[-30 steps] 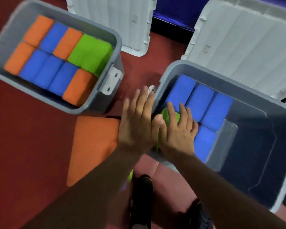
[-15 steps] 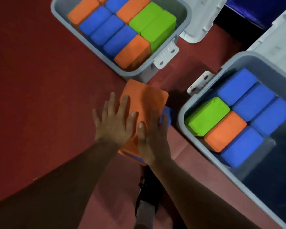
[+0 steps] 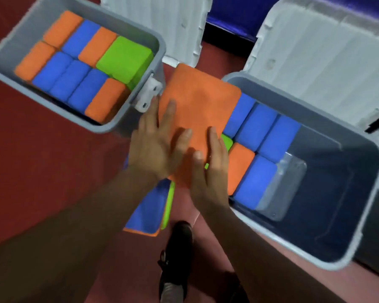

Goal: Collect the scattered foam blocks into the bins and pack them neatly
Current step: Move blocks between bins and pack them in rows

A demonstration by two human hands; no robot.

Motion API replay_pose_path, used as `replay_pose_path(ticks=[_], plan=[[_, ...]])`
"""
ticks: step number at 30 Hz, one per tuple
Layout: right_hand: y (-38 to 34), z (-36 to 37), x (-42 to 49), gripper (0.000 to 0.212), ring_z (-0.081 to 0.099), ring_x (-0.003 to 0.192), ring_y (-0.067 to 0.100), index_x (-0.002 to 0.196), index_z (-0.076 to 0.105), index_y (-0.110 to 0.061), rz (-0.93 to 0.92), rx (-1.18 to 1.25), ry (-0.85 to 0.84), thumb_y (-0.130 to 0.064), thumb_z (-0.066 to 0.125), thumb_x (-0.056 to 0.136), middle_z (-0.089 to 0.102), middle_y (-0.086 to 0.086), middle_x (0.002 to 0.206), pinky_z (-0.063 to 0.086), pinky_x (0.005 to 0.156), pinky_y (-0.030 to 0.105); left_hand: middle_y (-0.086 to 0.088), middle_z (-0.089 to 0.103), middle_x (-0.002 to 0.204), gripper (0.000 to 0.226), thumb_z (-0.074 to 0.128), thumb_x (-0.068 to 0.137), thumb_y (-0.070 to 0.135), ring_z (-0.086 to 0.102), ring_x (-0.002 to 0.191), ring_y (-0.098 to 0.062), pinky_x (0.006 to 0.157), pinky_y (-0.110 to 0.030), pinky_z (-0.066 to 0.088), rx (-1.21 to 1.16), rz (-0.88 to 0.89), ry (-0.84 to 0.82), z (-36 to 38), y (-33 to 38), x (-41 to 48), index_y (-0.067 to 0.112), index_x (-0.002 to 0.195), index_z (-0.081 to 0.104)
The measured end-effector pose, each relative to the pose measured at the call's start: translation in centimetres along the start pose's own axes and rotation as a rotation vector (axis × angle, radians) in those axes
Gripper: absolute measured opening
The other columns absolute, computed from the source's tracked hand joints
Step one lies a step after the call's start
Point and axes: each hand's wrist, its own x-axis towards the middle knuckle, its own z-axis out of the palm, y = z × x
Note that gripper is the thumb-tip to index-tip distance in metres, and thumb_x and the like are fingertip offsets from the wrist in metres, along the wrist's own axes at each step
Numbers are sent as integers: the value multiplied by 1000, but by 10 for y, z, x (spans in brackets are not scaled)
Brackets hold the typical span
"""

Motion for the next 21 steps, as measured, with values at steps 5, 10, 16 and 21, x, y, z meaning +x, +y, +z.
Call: replay_pose_path(ticks=[5,10,16,21], plan=[[10,-123,23,71,44,140,18,152,35,-25,101,127,426,-69,40,96,42,-2,154,39,113,49,-3,19,167,93,27,87,79,16,154,-25,125,-45,17,-283,49,-204,30,138,30,20,159,31],[27,-222,6,69,48,134,13,145,43,-8,122,67,713,-57,39,97,48,5,146,39,112,35,9,16,168,110,14,69,91,10,154,-8,126,-30,6,-574,-11,-529,62,251,28,30,160,22],[58,-264,-21,60,46,128,-14,143,50,-17,258,110,798,-52,40,96,52,-20,138,37,104,13,2,54,148,110,4,73,97,45,140,-16,117,-28,27,-695,-119,-786,116,307,-11,30,145,51],[83,-263,-12,58,38,139,-9,156,34,-37,451,123,544,-58,35,103,41,-23,154,31,112,18,8,35,161,96,-1,84,84,31,147,-9,107,-20,20,-606,-181,-729,137,299,-36,32,157,32]])
